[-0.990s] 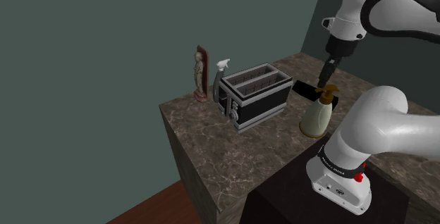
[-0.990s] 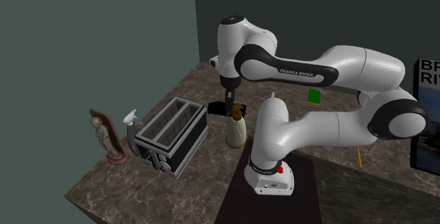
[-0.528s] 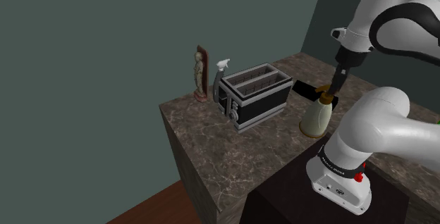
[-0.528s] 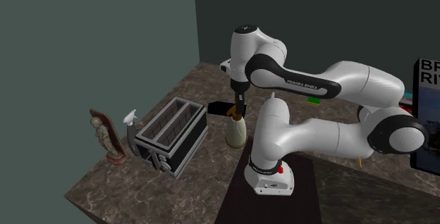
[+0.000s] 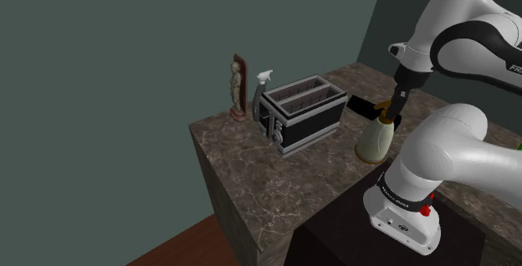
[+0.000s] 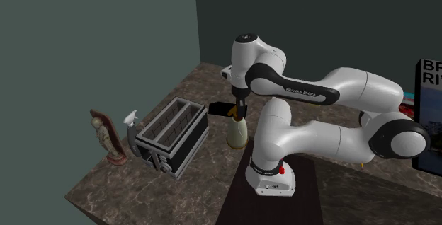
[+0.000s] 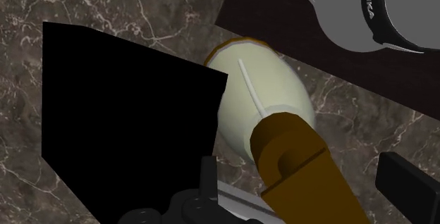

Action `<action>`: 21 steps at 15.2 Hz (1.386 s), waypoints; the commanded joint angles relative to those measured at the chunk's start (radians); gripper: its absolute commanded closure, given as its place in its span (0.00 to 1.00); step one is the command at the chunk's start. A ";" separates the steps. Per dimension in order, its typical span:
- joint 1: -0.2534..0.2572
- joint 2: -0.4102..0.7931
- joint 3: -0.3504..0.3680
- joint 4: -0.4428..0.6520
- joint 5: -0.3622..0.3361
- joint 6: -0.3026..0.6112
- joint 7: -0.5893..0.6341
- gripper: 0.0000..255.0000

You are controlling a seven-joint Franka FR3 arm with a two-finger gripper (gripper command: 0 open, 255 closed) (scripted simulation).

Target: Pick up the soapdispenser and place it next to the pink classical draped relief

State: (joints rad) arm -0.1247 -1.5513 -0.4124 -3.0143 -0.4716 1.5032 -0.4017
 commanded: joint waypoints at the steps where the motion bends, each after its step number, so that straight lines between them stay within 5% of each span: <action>1: -0.001 -0.001 -0.001 -0.002 -0.001 0.001 0.000 0.00; 4: -0.001 -0.001 -0.001 -0.002 -0.001 0.001 0.000 0.00; 5: -0.001 -0.001 -0.001 -0.002 -0.001 0.001 0.000 1.00; 14: -0.001 -0.001 -0.001 -0.002 -0.001 0.001 0.000 1.00; 21: 0.039 0.047 0.052 0.101 0.050 -0.050 0.006 1.00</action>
State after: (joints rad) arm -0.0909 -1.5070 -0.3711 -2.9261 -0.4310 1.4620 -0.3975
